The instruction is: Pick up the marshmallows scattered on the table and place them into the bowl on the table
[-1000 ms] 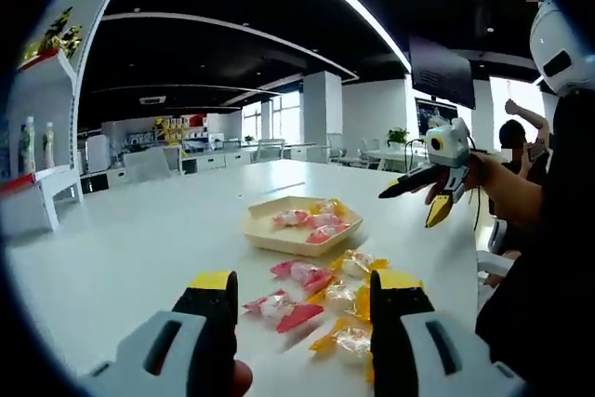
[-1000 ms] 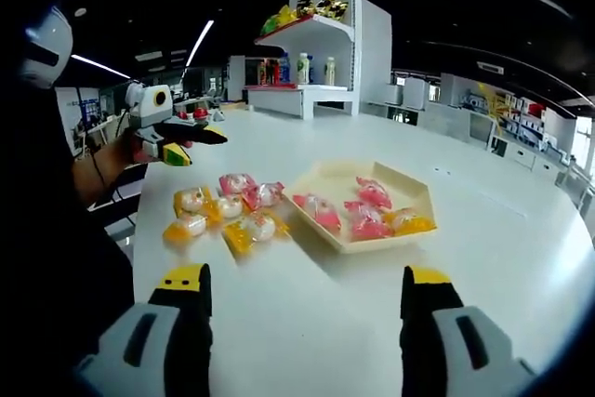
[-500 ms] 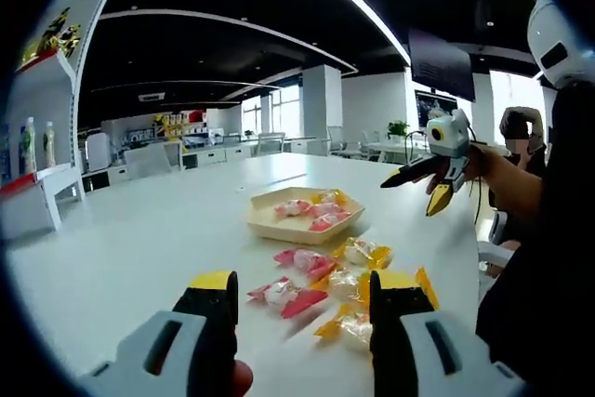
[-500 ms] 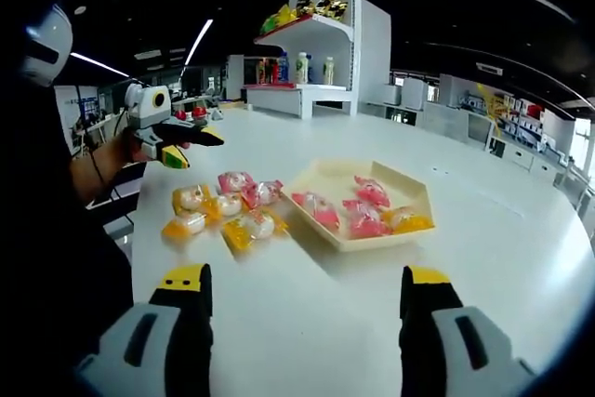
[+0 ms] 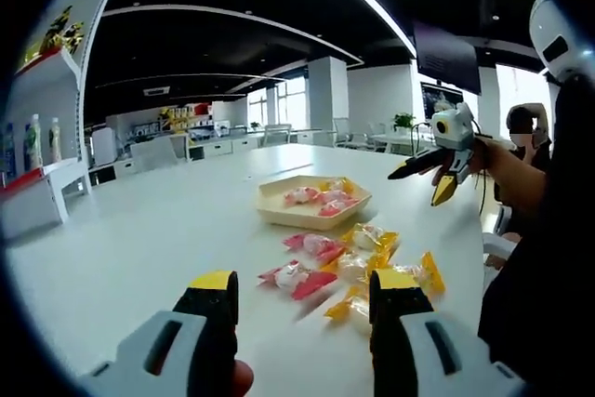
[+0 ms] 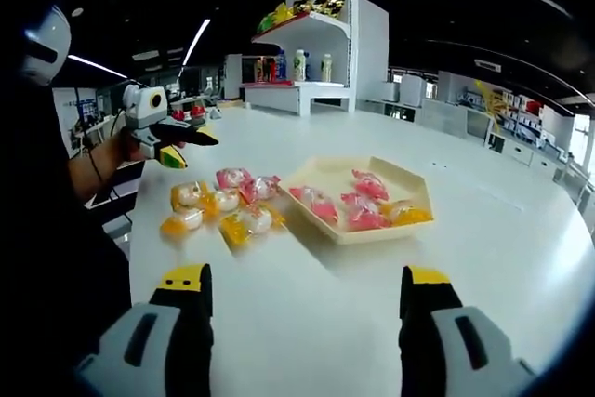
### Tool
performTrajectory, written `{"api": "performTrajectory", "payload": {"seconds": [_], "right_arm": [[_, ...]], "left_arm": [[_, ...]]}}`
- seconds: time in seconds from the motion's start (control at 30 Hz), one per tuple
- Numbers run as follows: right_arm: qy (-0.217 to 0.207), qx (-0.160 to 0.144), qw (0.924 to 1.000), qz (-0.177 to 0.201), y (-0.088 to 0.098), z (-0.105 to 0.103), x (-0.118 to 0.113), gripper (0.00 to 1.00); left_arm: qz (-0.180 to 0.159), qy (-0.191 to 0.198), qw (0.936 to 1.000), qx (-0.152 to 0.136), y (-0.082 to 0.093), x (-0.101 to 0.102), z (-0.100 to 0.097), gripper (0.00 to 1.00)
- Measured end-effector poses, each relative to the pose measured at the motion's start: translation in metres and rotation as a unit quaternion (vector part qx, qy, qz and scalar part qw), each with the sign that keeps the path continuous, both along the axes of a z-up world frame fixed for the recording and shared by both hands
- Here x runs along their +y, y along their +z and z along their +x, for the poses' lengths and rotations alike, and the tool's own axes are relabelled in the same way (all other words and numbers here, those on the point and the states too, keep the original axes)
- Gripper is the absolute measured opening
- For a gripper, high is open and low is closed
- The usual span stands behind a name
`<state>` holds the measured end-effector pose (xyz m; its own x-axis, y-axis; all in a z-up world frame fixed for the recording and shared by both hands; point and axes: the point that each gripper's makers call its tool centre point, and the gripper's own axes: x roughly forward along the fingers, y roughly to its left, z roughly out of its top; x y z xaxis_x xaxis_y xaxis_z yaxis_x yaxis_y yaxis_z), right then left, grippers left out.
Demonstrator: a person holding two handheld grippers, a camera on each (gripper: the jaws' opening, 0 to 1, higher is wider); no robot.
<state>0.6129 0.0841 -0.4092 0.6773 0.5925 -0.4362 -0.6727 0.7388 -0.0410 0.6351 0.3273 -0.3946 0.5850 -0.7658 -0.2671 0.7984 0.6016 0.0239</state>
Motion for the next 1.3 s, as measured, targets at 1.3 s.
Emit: {"api": "performTrajectory", "payload": {"seconds": [1.3], "right_arm": [[0.007, -0.005, 0.9999, -0.010, -0.004, -0.003, 0.000, 0.82]], "left_arm": [[0.062, 0.013, 0.9979, 0.016, -0.027, 0.027, -0.005, 0.57]]}}
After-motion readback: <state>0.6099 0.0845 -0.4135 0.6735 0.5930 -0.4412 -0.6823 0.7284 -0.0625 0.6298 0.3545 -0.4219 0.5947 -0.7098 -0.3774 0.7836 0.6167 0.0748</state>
